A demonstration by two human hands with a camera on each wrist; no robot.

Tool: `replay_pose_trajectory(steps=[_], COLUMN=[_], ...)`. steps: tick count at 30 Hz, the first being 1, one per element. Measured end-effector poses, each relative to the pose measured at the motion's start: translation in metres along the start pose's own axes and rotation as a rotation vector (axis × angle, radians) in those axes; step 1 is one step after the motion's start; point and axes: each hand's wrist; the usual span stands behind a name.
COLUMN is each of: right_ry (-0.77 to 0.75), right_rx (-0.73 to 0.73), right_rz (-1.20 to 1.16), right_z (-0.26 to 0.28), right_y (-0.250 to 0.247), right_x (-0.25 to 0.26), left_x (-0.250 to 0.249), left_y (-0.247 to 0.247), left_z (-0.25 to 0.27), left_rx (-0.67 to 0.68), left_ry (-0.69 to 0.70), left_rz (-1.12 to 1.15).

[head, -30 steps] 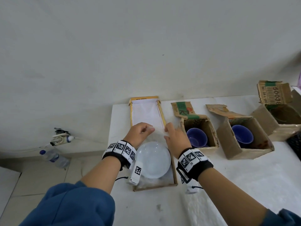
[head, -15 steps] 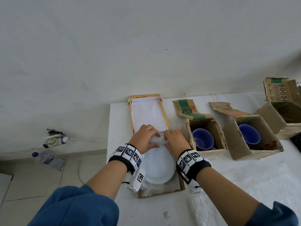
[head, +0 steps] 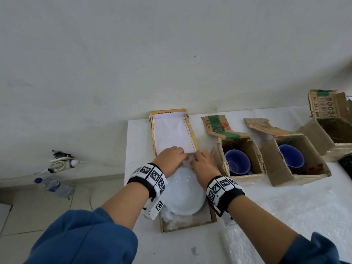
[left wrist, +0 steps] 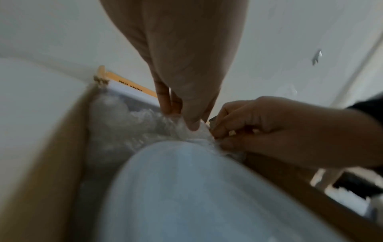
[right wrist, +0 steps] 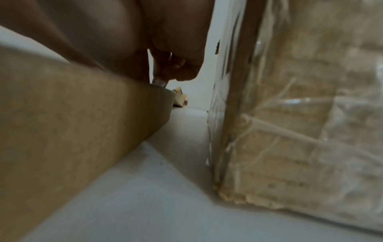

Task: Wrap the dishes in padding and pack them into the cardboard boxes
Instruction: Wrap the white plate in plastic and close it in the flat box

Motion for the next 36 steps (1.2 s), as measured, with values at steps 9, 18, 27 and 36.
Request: replay_pose_trajectory(steps=[9,18,27,36], right_ry=[-0.032,0.053,-0.047,-0.04], right_rx=[0.073,0.021,0.03,-0.109], right_rz=[-0.081,-0.143,0.105,-0.026], right_z=[-0.007,-0.005,0.012,0.011], right_y=[0.0,-0.003,0.002,0.005], right_x=[-0.008,-0.002,-0.004,-0.003], left_x=[0.003,0.002,0.001,-0.004], left_y=[0.005,0.008,0.017,0.003], left_z=[-0.001,0.006,0.004,-0.002], left_rx=[0.061,0.141,0.073,0.074], left_ry=[-0.057,-0.069,-0.042,-0.172], left_rz=[0.068,0.018,-0.152,0.033])
Point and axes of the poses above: each hand's wrist, its own z-axis away from the middle knuckle, its own y-axis out of the palm, x = y × z, and after that the axes turned 1 degree about -x, right-handed
